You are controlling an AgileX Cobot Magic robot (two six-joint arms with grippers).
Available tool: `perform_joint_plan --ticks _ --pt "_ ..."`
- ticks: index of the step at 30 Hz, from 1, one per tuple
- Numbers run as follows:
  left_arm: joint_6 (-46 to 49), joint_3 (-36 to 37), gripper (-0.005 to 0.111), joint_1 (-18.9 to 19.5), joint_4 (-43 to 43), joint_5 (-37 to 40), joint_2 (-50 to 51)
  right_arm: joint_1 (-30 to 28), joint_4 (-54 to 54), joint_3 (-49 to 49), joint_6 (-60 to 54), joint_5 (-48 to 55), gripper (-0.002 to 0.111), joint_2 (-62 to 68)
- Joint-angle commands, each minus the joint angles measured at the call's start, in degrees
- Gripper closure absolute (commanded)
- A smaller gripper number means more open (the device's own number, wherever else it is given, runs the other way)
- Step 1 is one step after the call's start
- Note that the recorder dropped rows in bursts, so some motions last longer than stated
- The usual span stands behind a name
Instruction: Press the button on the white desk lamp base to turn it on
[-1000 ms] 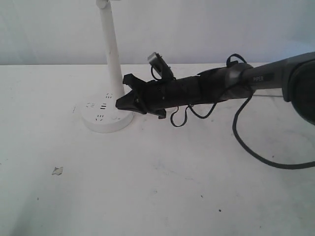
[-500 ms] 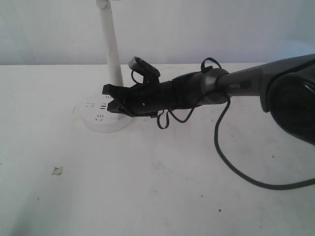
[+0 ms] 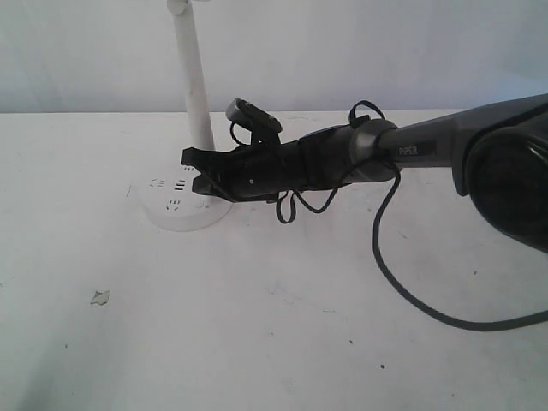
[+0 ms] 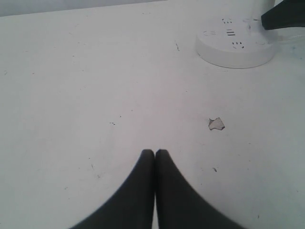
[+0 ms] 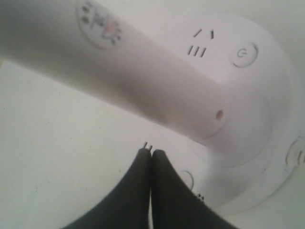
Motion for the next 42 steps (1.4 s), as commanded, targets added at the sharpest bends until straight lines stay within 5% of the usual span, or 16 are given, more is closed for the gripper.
perform_joint_plan --ticks 1,42 --pt "0.0 0.11 0.107 0.13 -0.26 -0.14 0.41 0.75 -0.23 -0.13 -0.51 0.29 0.108 -0.05" --pt "0.0 0.11 0.107 0.13 -0.26 -0.14 0.41 1.34 -2.77 -2.21 1.83 -2.93 0.108 1.66"
